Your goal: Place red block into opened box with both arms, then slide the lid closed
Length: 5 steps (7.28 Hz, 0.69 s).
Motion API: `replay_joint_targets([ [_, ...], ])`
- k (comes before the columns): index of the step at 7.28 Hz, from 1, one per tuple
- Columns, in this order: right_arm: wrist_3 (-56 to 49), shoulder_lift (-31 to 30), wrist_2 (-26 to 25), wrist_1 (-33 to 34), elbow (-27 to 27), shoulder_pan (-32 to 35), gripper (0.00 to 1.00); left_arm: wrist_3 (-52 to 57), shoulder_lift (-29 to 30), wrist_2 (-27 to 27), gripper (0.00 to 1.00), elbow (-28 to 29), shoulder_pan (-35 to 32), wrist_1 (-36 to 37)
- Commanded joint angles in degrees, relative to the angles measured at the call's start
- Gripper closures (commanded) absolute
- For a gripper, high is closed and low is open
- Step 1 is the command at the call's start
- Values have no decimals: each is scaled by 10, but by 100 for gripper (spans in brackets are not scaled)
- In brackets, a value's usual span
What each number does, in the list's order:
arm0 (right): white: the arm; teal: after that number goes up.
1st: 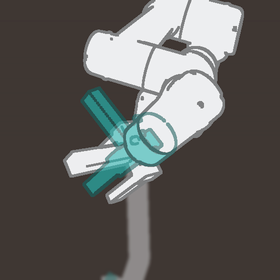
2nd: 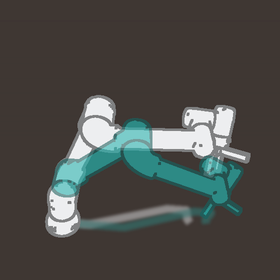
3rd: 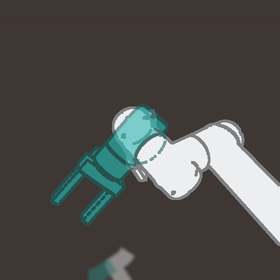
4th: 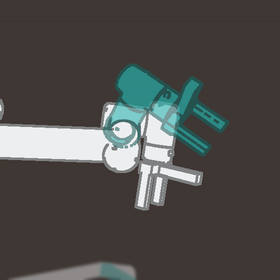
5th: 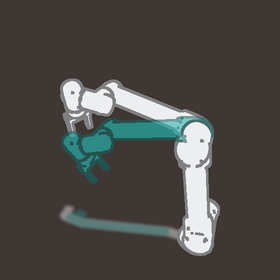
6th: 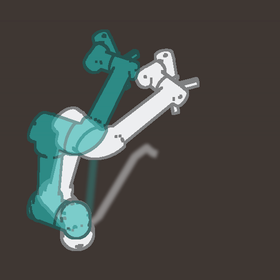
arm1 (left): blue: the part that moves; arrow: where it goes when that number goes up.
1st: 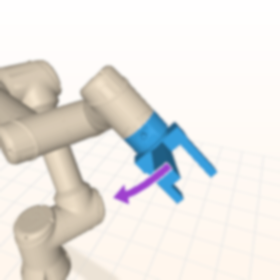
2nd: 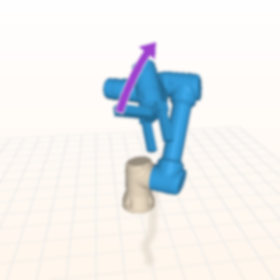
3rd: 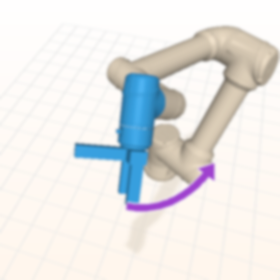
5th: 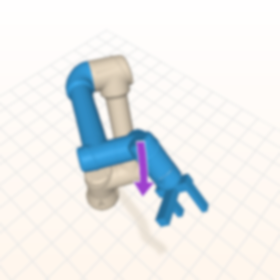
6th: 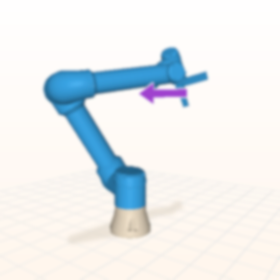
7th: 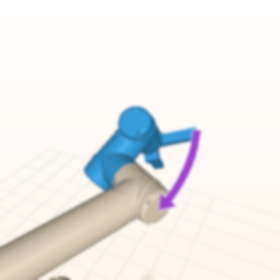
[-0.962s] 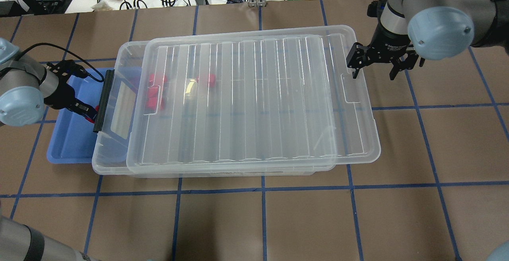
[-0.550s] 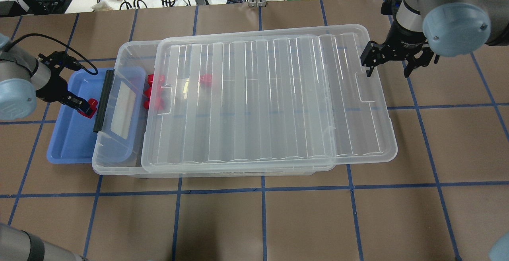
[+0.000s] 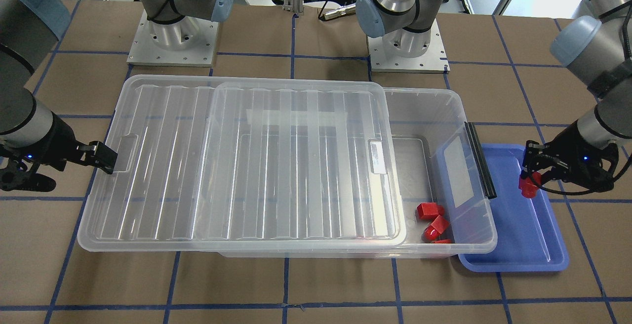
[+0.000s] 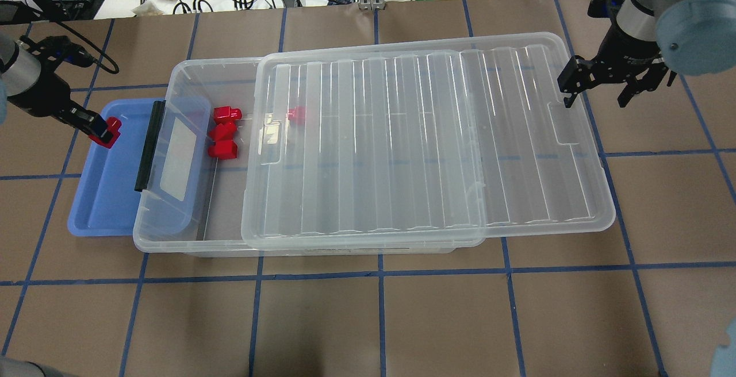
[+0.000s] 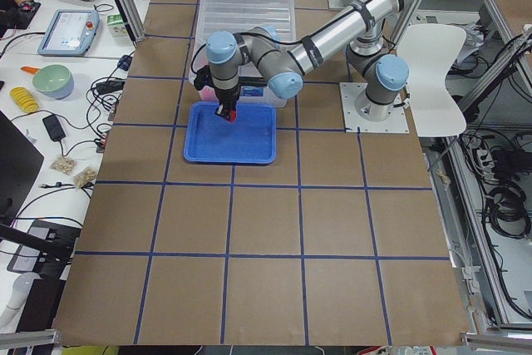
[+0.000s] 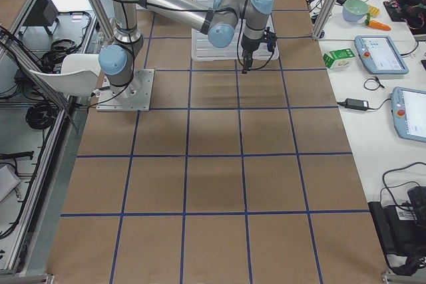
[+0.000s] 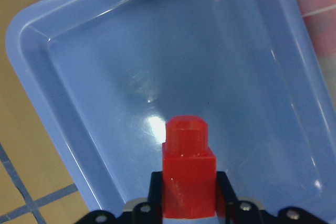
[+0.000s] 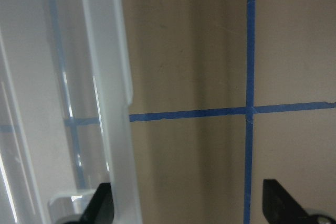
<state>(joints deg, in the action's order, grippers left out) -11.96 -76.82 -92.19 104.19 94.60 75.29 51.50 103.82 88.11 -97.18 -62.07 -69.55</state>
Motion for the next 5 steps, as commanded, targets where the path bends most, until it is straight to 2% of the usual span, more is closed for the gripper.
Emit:
replay_joint_targets([
  [1, -26, 1, -11, 8, 1, -14, 0, -50, -25, 1, 88, 22, -37, -36],
  [3, -27, 1, -11, 14, 0, -14, 0, -109, -46, 5, 88, 49, -103, -72],
  [5, -31, 1, -19, 19, 1, -14, 0, -249, -51, 3, 88, 53, -178, -95],
])
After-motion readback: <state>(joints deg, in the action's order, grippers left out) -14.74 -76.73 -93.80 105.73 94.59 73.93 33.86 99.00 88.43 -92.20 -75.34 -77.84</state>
